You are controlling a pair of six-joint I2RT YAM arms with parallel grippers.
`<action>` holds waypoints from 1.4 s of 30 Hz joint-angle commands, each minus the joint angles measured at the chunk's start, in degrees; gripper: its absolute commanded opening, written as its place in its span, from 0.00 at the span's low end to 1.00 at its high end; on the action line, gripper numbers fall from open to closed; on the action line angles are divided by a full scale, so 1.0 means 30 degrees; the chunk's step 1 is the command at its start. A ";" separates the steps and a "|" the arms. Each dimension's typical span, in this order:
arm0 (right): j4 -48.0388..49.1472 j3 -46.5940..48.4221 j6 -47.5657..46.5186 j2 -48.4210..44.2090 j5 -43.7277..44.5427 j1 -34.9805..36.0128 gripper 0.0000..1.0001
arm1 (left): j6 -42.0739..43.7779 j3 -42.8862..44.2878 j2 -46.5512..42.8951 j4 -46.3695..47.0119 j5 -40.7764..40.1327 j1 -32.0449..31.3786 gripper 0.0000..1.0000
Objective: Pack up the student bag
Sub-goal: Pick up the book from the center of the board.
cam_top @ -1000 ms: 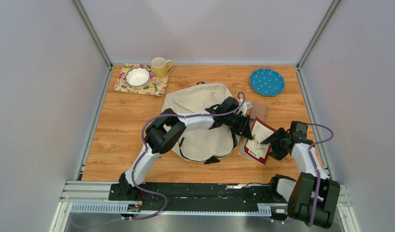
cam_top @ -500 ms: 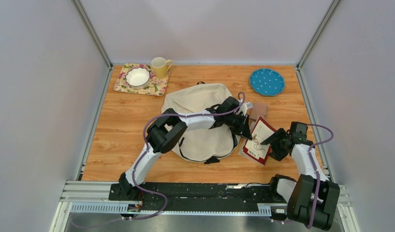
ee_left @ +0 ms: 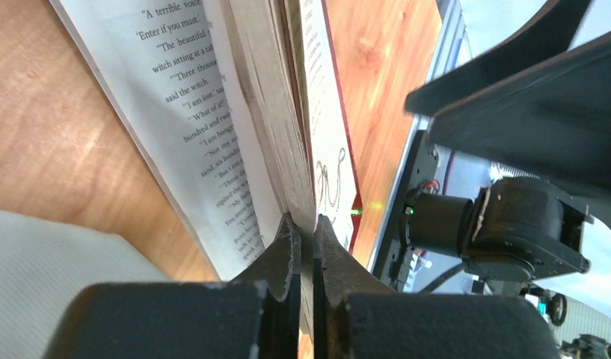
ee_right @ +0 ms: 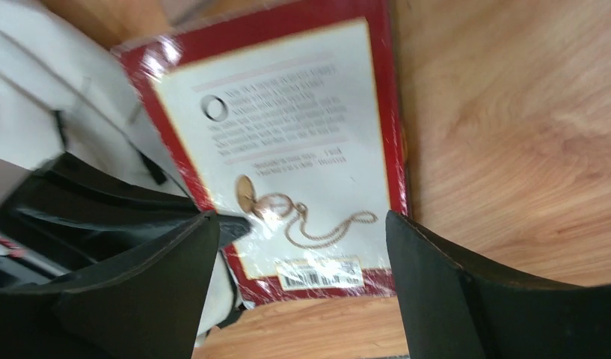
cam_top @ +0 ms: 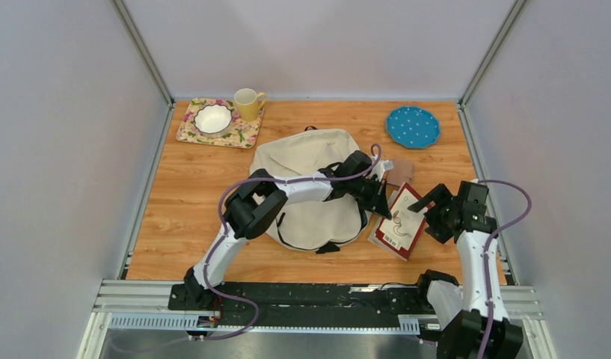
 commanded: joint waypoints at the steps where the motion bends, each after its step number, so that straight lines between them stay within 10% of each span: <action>1: -0.1324 0.2089 -0.0322 -0.2331 0.0965 0.0012 0.86 | 0.1155 -0.0456 -0.3706 0.0840 -0.0188 -0.0188 0.00; 11: -0.2148 0.4667 -0.1110 -0.5704 -0.0875 0.0012 0.86 | 0.0744 -0.4644 -0.9361 0.3538 -0.0979 0.1247 0.00; 21: 0.3615 0.3059 0.0055 -0.6000 -1.0395 0.0509 0.86 | 0.2063 -0.9214 -1.4600 0.2775 -0.3114 0.2390 0.00; 31: 0.5677 0.3640 -0.0671 -0.4363 -1.1516 0.2792 0.91 | 0.3822 -1.3576 -2.0405 0.0987 -0.6895 0.3444 0.00; 42: 0.7374 0.4258 -0.0937 -0.1754 -0.6480 1.1376 0.92 | 0.3941 -1.5573 -2.5002 -0.1239 -0.9471 0.3973 0.00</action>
